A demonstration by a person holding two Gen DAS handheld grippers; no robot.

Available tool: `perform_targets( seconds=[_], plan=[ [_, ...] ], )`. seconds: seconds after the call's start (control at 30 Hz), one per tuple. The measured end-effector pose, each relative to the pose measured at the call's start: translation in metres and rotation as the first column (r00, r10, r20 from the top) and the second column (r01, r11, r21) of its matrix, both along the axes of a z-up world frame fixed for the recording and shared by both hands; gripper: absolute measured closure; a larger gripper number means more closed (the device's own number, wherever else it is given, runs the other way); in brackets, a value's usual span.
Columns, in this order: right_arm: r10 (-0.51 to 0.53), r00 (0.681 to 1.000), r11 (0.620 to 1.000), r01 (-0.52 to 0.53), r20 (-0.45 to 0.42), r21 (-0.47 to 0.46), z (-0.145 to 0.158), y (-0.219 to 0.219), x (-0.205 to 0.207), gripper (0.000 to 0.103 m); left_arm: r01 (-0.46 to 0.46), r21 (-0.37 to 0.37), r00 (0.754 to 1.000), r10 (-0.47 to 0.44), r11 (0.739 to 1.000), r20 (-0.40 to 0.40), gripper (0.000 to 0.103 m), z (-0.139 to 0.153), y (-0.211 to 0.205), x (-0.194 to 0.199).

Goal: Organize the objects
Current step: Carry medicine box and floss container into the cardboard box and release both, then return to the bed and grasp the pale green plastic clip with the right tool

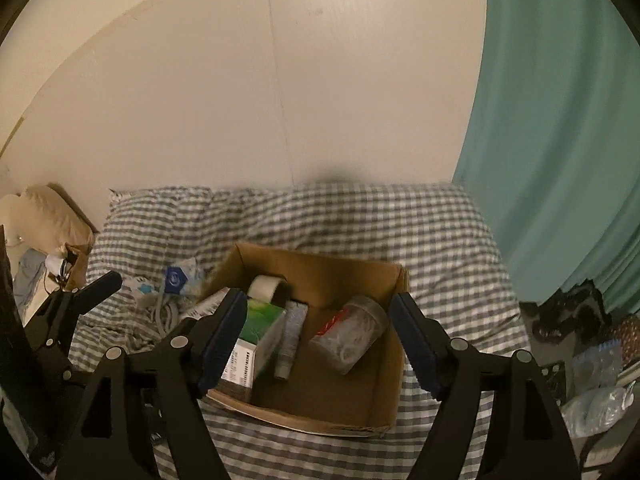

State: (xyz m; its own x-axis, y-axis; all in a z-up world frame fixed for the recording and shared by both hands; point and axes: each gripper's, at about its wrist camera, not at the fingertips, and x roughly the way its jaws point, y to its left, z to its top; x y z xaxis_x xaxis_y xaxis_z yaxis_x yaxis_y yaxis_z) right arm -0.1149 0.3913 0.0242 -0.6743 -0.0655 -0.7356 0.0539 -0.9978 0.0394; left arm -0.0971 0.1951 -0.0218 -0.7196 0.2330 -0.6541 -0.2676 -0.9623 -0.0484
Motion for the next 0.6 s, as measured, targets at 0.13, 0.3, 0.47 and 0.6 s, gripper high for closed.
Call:
perform_targets(
  seconds=[0.13, 0.3, 0.47, 0.6],
  plan=[
    [0.020, 0.998, 0.999, -0.018, -0.057, 0.032, 0.023, -0.024, 0.015, 0.027, -0.055, -0.004, 0.998, 0.055, 0.998, -0.031, 0.001, 0.021, -0.046, 0.010],
    [0.070, 0.992, 0.997, -0.068, -0.104, 0.027, 0.044, -0.072, 0.030, 0.027, -0.153, -0.034, 0.986, 0.151, 0.988, -0.065, 0.000, 0.040, -0.120, 0.021],
    [0.168, 0.978, 0.984, -0.159, -0.126, 0.079, 0.046, -0.138, 0.044, 0.023, -0.274, -0.009, 0.961, 0.273, 0.962, -0.055, 0.000, 0.038, -0.201, 0.030],
    [0.232, 0.967, 0.967, -0.217, -0.105, 0.134, 0.021, -0.191, 0.046, 0.023, -0.351, 0.021, 0.935, 0.351, 0.936, -0.047, 0.000, 0.020, -0.250, 0.036]
  ],
)
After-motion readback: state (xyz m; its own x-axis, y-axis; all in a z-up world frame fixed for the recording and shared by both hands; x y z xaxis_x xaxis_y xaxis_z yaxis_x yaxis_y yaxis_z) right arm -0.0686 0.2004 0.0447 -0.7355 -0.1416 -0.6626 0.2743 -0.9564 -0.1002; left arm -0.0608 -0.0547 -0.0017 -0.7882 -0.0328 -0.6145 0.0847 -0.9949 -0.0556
